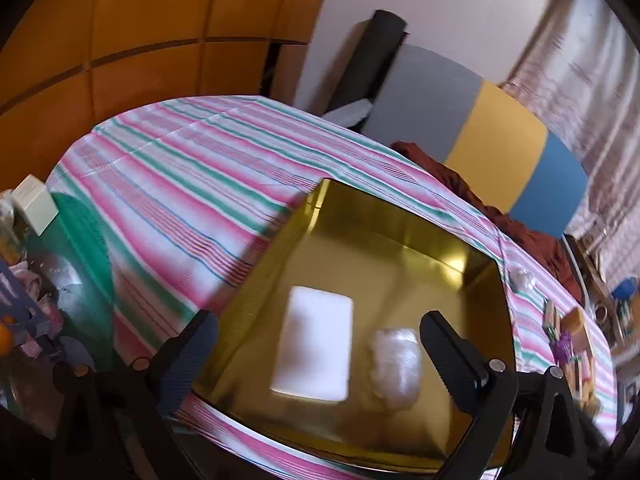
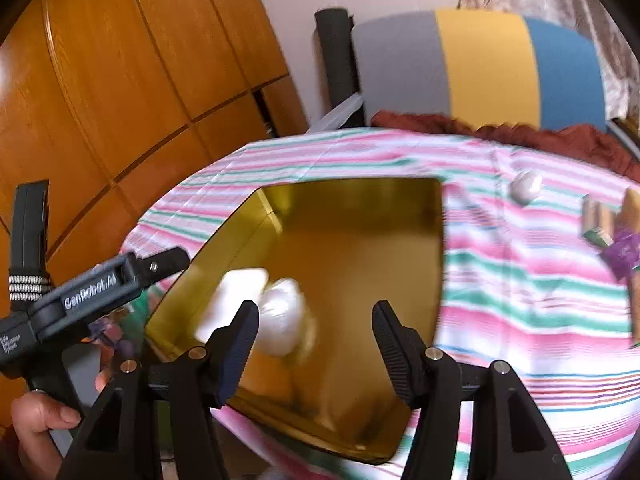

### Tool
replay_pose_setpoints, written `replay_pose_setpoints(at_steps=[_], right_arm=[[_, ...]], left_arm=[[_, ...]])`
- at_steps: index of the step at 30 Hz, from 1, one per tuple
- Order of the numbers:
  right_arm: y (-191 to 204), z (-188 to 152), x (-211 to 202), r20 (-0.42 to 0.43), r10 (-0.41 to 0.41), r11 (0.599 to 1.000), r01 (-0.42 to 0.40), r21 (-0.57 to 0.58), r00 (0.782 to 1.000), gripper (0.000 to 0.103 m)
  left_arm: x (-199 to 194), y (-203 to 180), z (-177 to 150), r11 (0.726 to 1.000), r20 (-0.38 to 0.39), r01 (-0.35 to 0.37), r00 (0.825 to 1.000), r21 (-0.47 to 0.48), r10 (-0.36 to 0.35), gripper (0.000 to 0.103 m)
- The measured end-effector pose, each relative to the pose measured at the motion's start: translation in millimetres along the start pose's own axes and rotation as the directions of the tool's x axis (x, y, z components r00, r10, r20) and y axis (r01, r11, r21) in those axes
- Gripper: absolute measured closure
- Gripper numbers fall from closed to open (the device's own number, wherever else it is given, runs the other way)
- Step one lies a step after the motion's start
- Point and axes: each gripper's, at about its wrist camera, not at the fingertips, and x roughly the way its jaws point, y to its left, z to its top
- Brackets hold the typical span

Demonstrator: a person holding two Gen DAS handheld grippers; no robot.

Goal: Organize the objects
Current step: 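Move the right tool to the green-white medicine box and grasp it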

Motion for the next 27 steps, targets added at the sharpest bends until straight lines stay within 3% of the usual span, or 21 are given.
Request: replay_pose_setpoints(at_steps=[8,15,20,22,27], right_arm=[[-51.2,-6.4,-37.4,0.071,-0.161,0.987,0.16,0.02,0.984,0.043],[-125.0,-40.3,-61.4,0.036,-0.345,0.933,0.338,0.127,0.938,0.043],[-185.9,-73.3,-86.7,-0.033,-0.467,0.867,0.465,0.179,0.884,0.043],[-211.4,-82.4,-106.7,-0.031,-0.517,0.833,0.511,0.212,0.855,0.043],[-264.5,-90.4,-149.4,-0.002,-0.624,0.747,0.597,0.293,0.781,0.043]], left_arm=[[-8.0,-44.5,-19.4,0.983,0.0,0.091,0.996,0.162,-0.092,0.0],[-19.6,-90.1,-51.2,0.938,-0.049,0.213,0.977,0.275,-0.207,0.0],[-33.3,-135.3,-82.2,0.869,-0.09,0.28,0.96,0.409,-0.266,0.0],[-37.8,-153.9,-96.9,0.832,-0.126,0.323,0.946,0.451,-0.299,0.0],[-38.7,-188.1,-122.6,0.779,-0.194,0.381,0.924,0.497,-0.329,0.0]])
